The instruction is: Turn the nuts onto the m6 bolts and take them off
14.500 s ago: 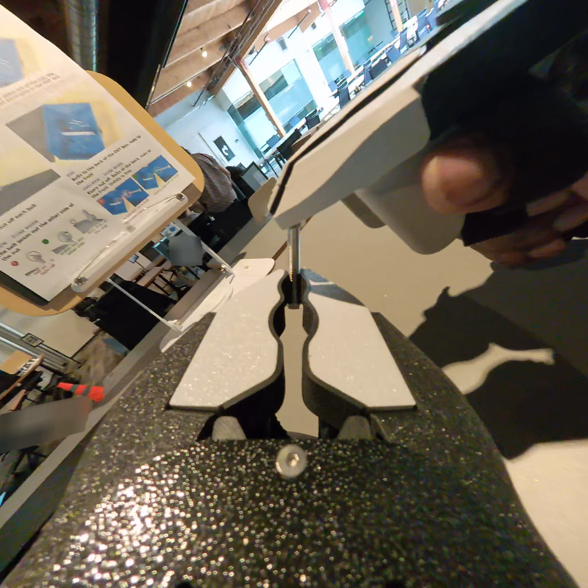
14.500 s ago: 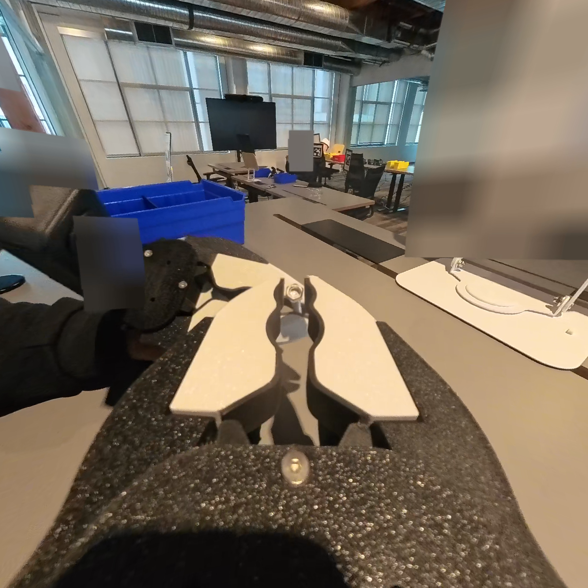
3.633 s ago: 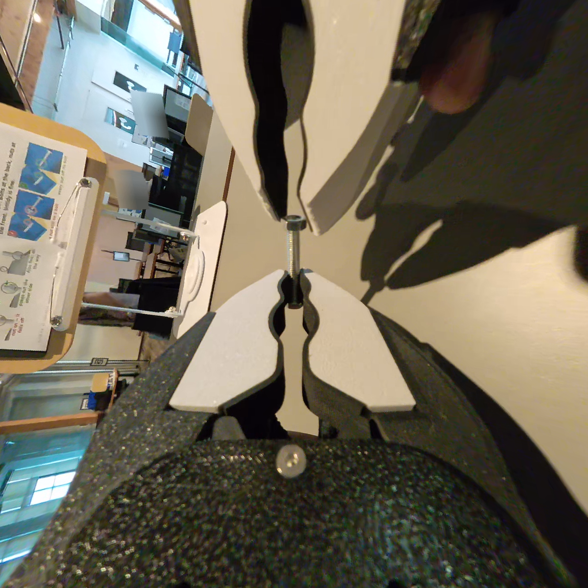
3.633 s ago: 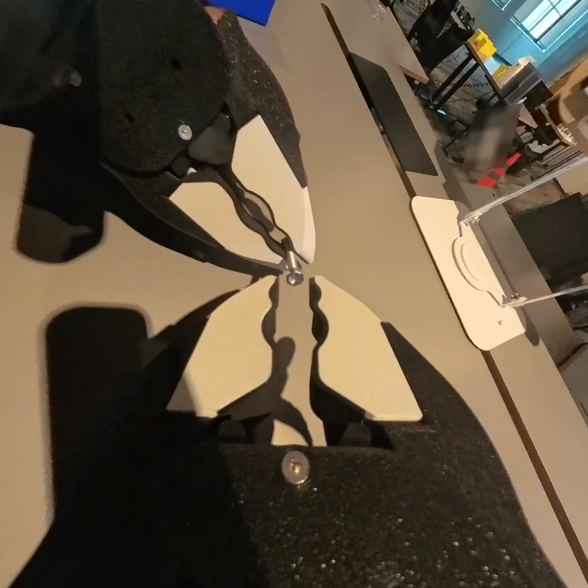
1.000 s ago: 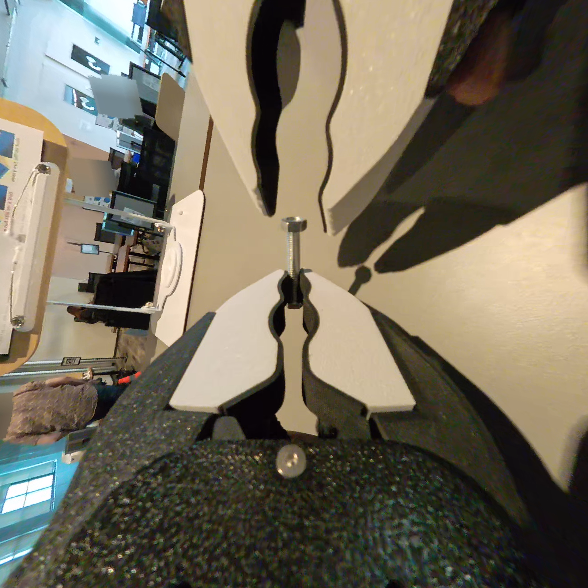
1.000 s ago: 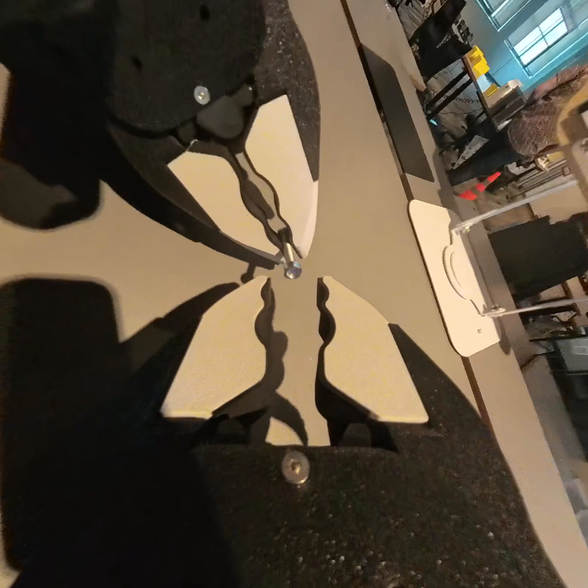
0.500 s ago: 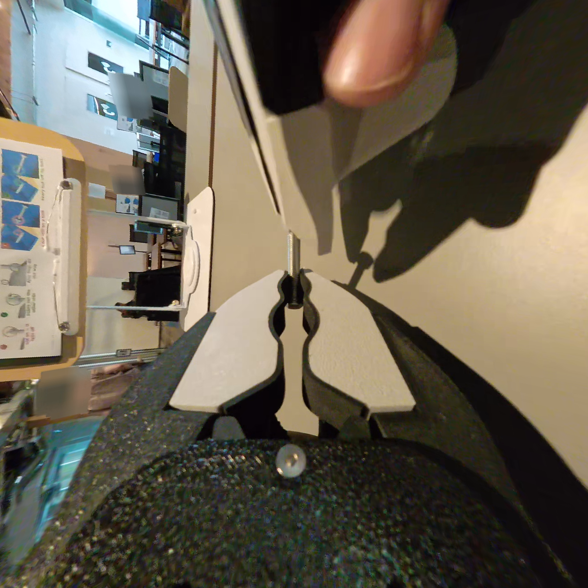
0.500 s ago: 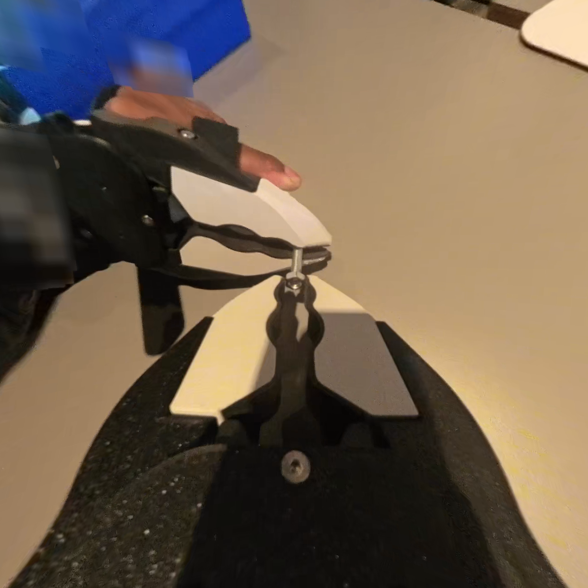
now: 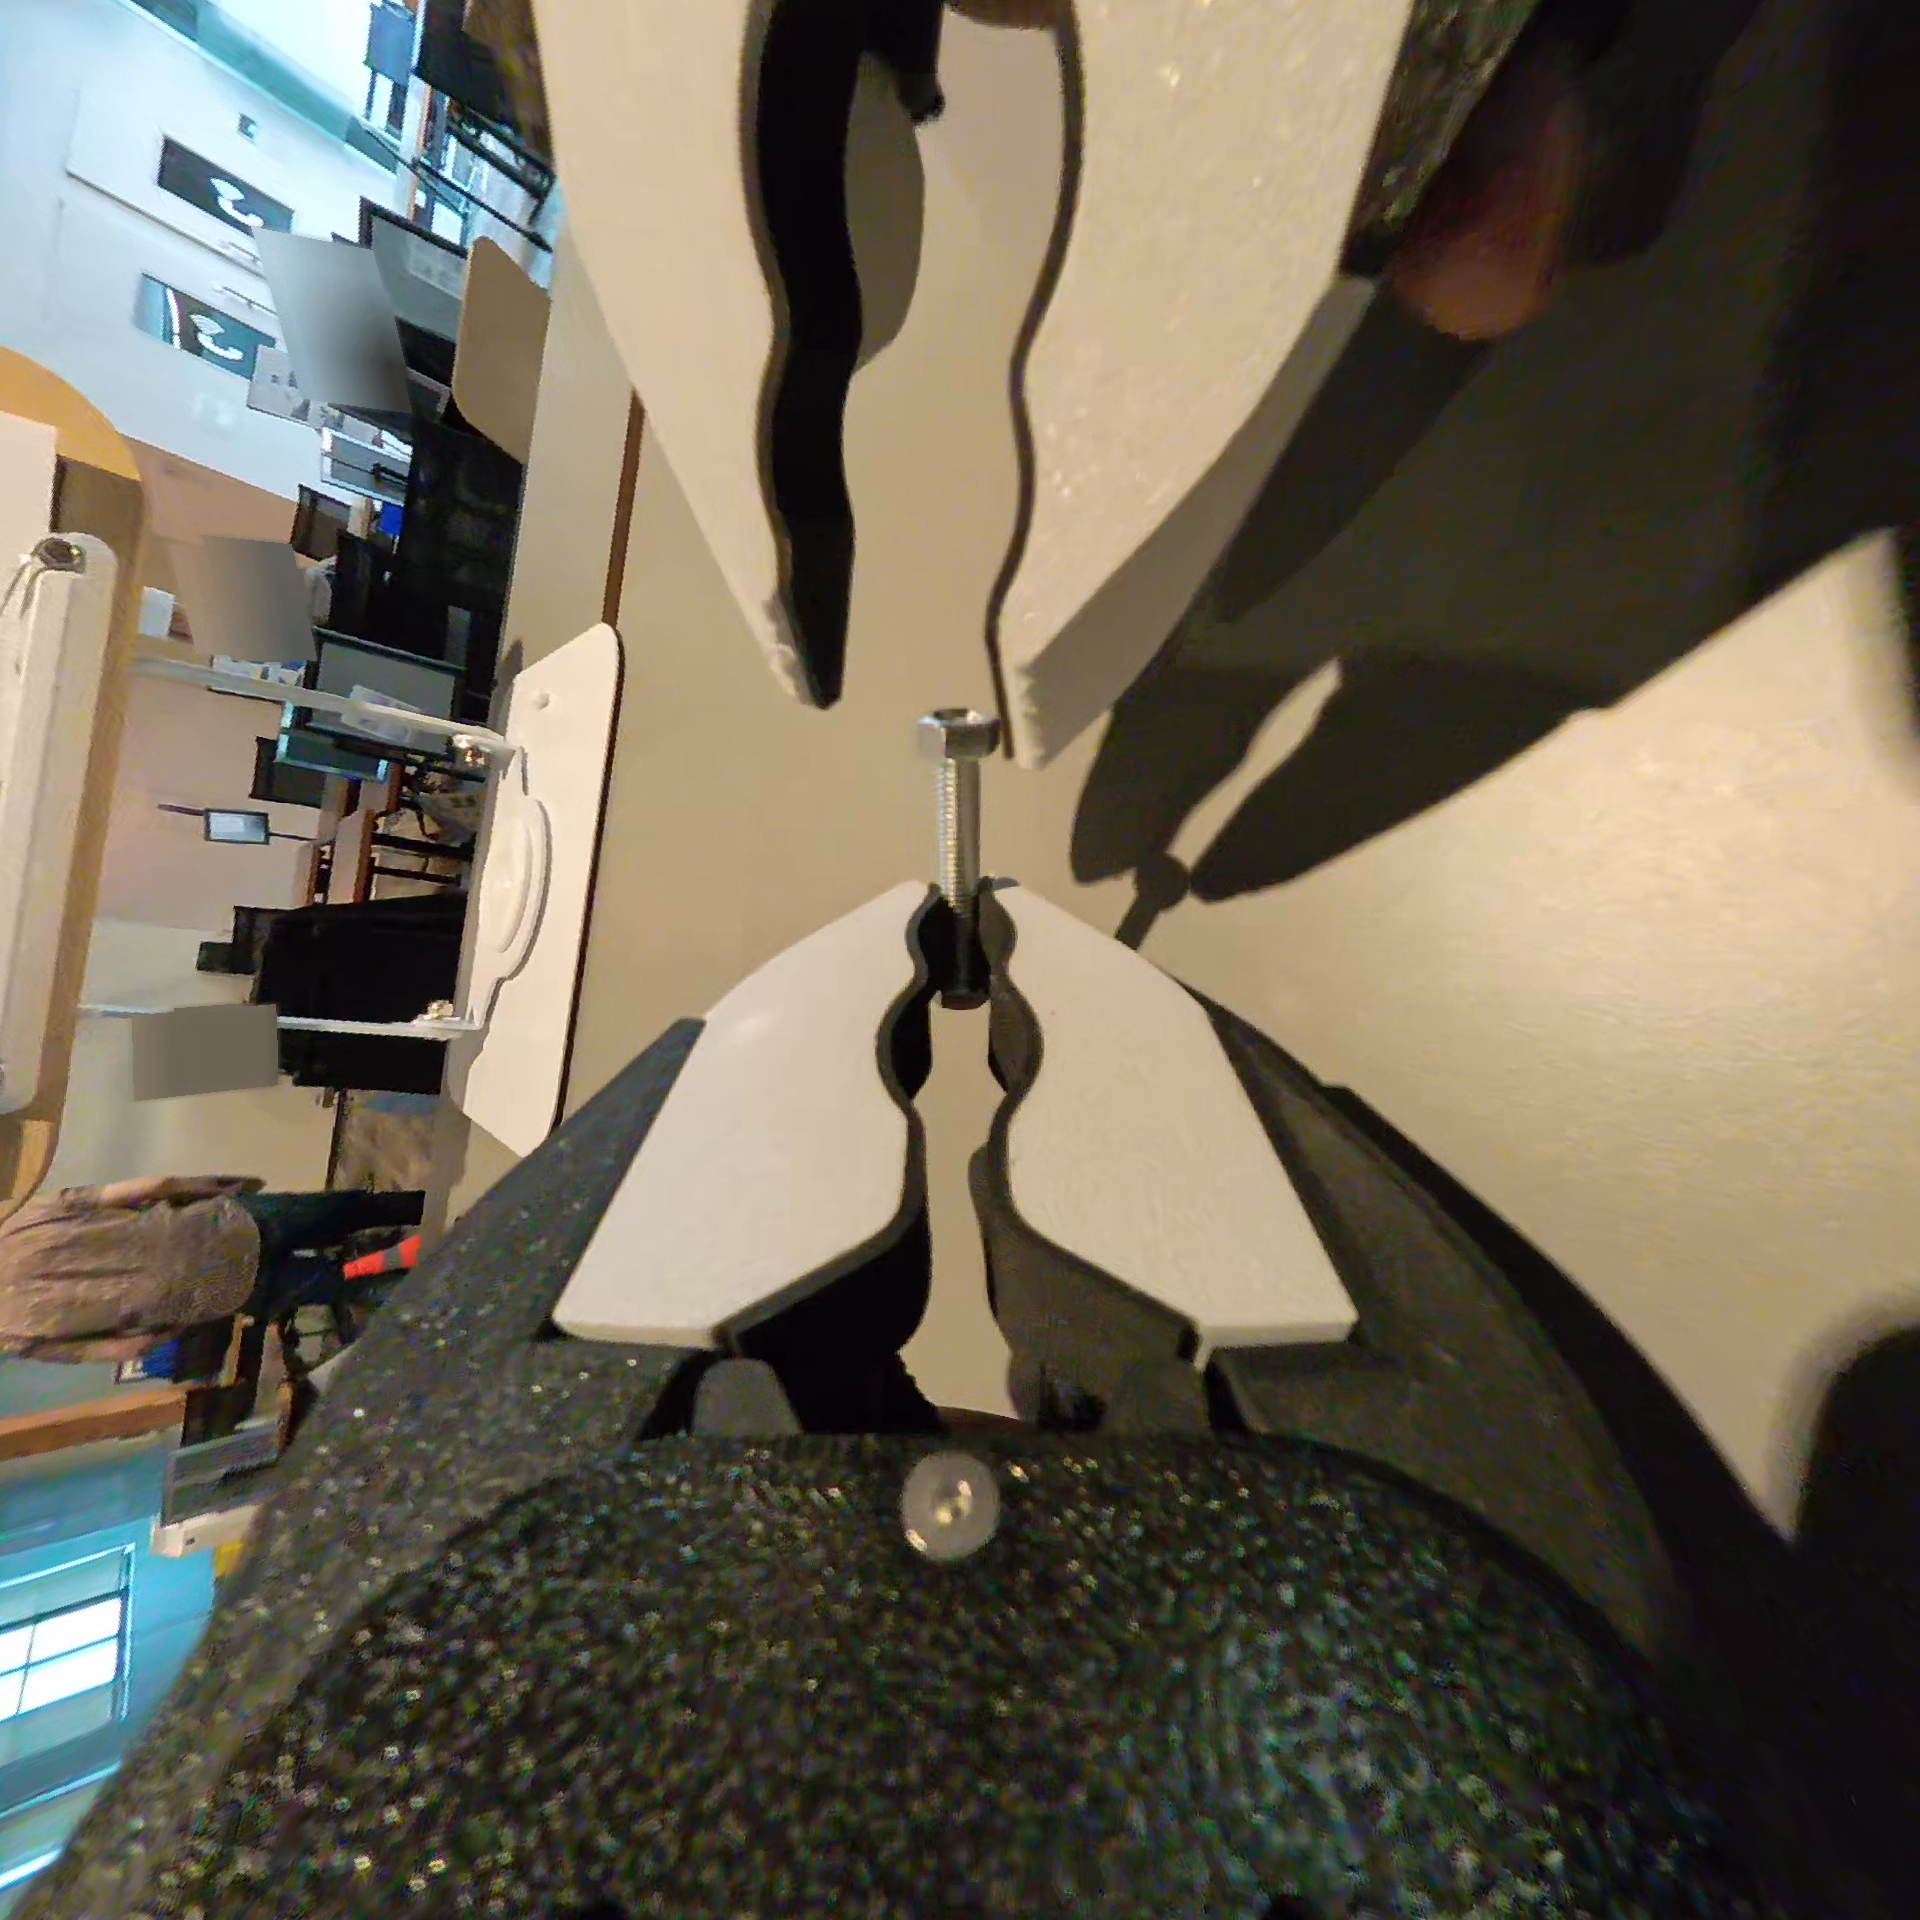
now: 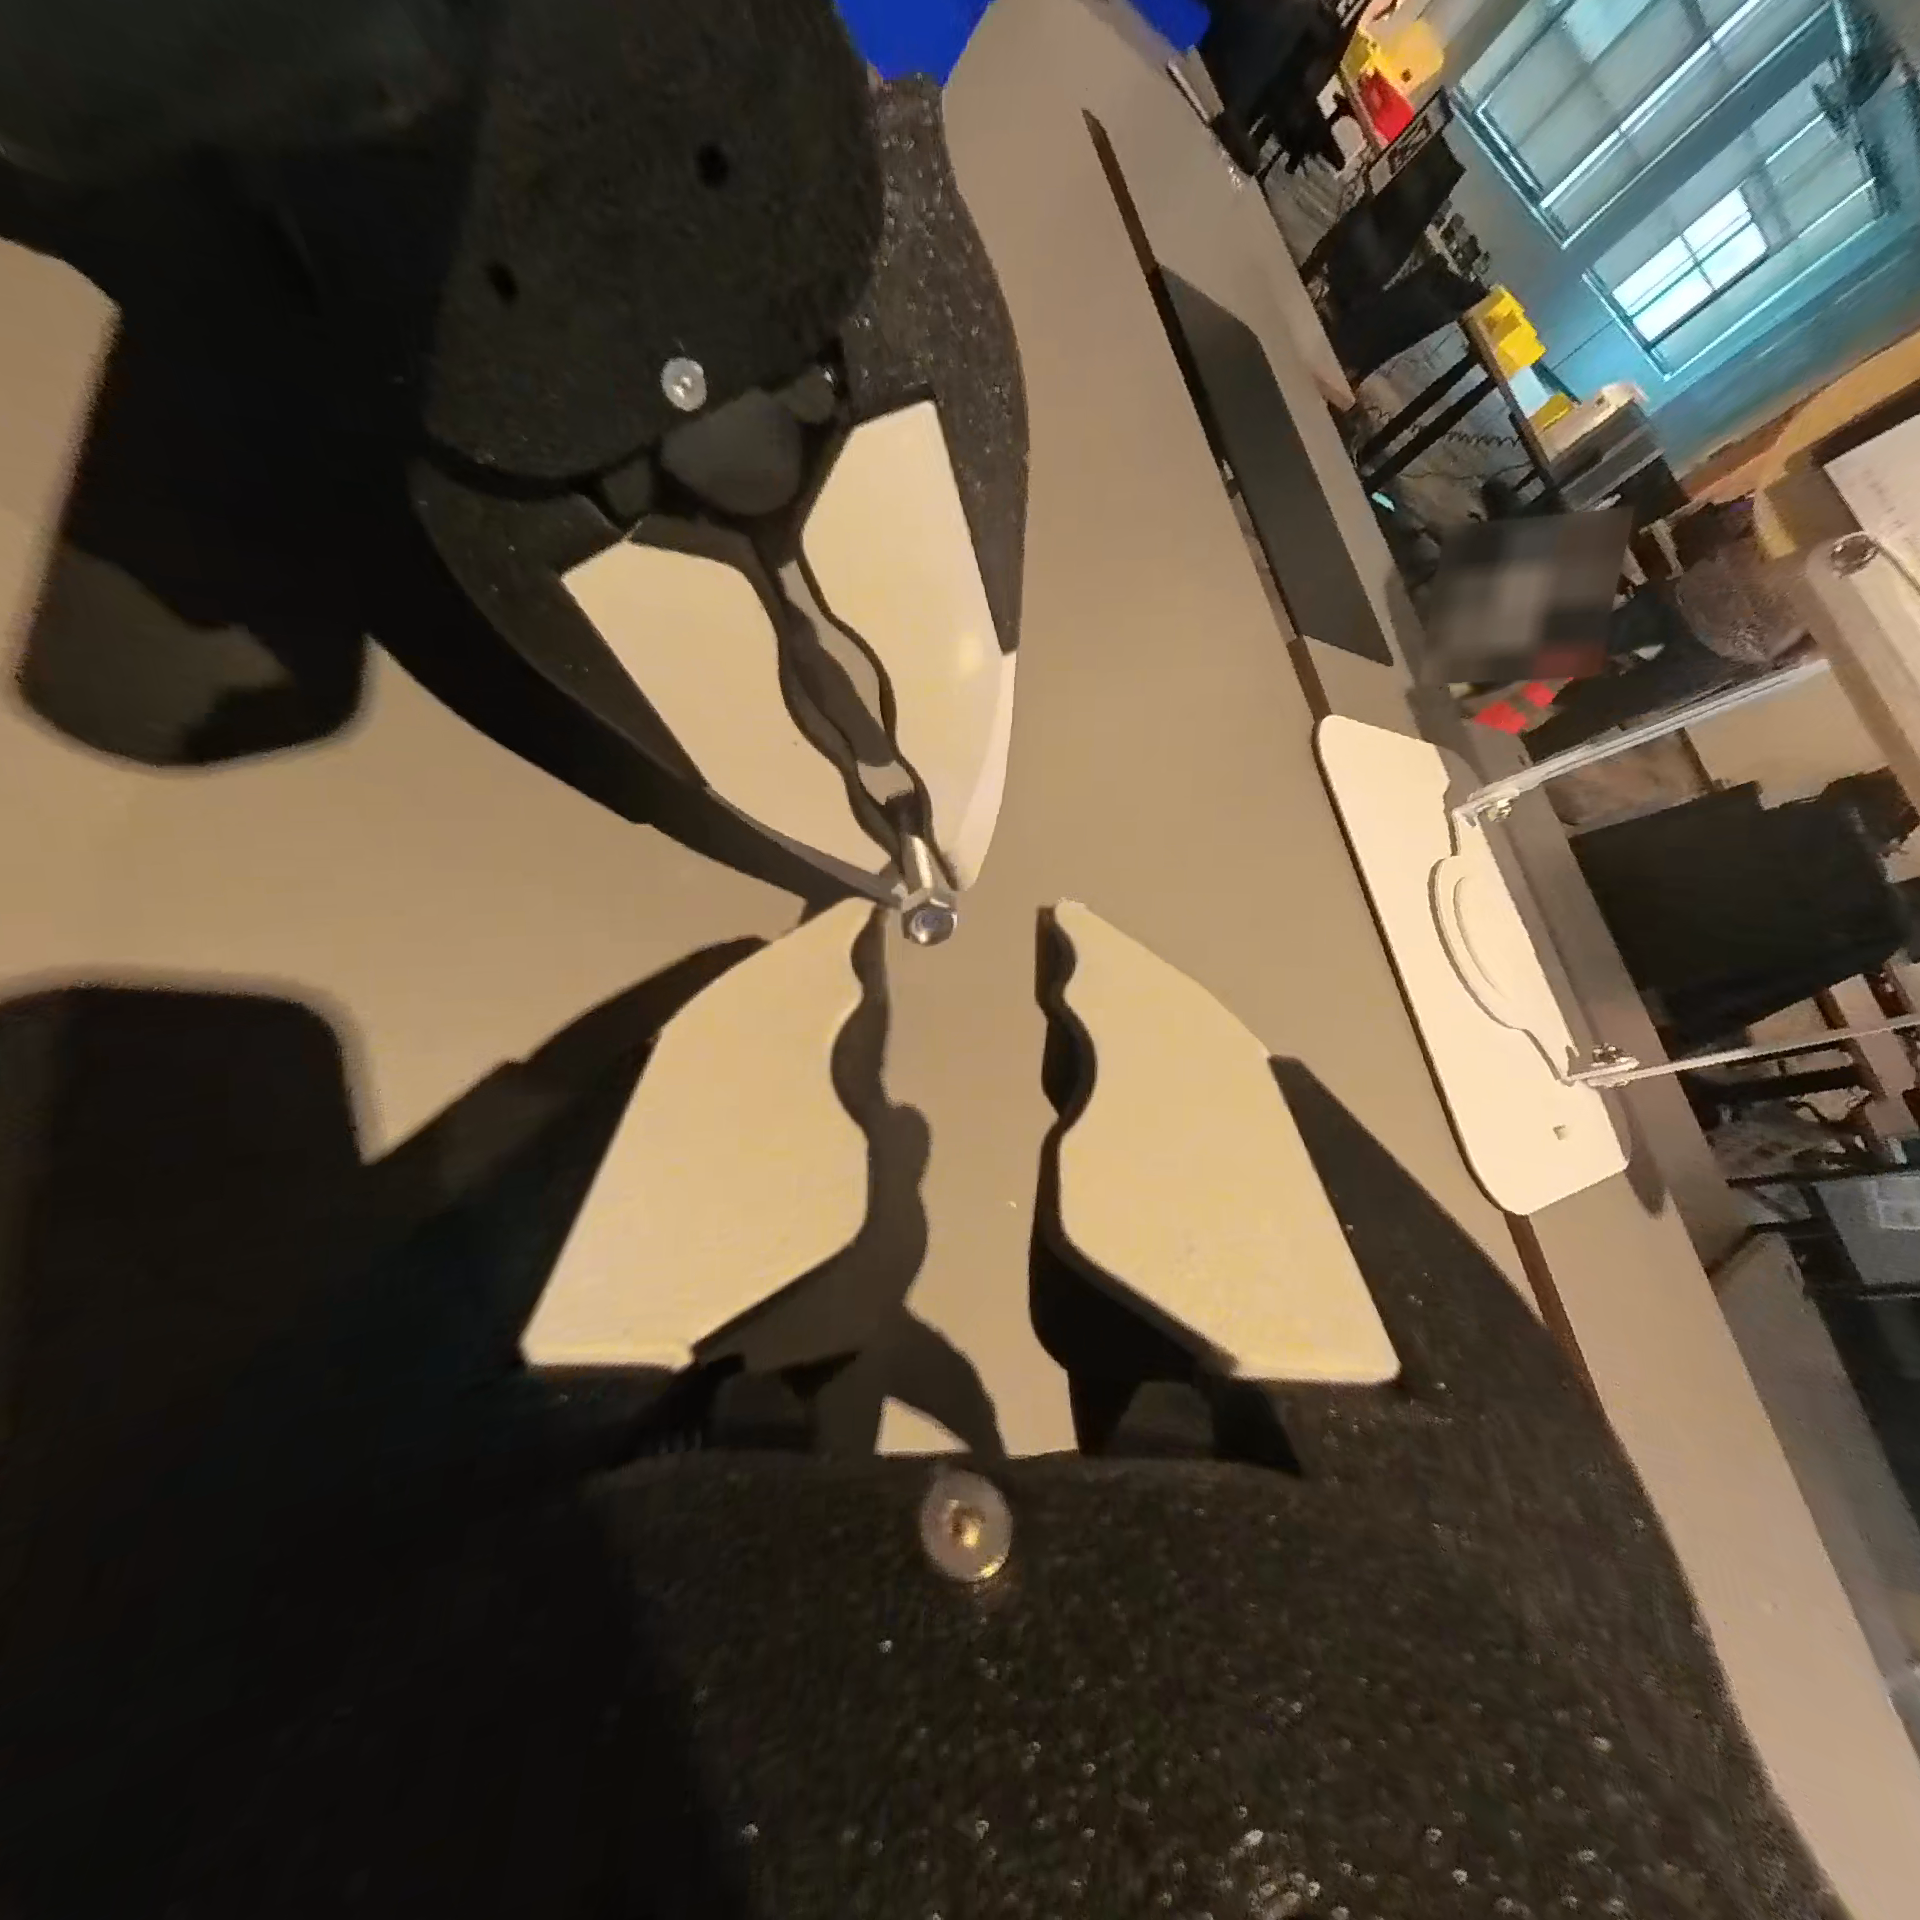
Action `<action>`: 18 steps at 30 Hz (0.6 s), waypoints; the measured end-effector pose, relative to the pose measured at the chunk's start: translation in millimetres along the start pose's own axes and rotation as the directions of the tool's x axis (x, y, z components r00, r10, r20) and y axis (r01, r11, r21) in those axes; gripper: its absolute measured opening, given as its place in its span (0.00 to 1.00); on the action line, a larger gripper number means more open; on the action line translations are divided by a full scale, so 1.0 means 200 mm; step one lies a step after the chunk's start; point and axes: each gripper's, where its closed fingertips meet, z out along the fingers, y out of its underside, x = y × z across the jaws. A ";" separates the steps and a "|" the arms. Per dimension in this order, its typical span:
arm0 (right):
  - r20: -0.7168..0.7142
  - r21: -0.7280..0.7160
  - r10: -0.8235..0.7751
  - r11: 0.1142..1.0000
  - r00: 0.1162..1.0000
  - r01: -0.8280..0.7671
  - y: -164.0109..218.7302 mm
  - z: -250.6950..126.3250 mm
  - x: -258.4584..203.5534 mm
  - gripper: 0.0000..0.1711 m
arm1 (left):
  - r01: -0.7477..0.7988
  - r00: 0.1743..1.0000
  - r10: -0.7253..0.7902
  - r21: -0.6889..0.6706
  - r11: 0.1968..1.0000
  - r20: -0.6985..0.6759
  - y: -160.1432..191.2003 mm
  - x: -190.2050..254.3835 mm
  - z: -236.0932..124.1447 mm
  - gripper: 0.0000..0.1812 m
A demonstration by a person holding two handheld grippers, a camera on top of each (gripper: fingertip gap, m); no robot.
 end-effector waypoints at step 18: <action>0.290 -0.049 0.674 0.720 0.680 -0.693 -0.01 0.02 -0.02 0.18 | -0.069 0.995 0.072 -0.054 0.996 0.073 0.02 -0.03 0.02 0.03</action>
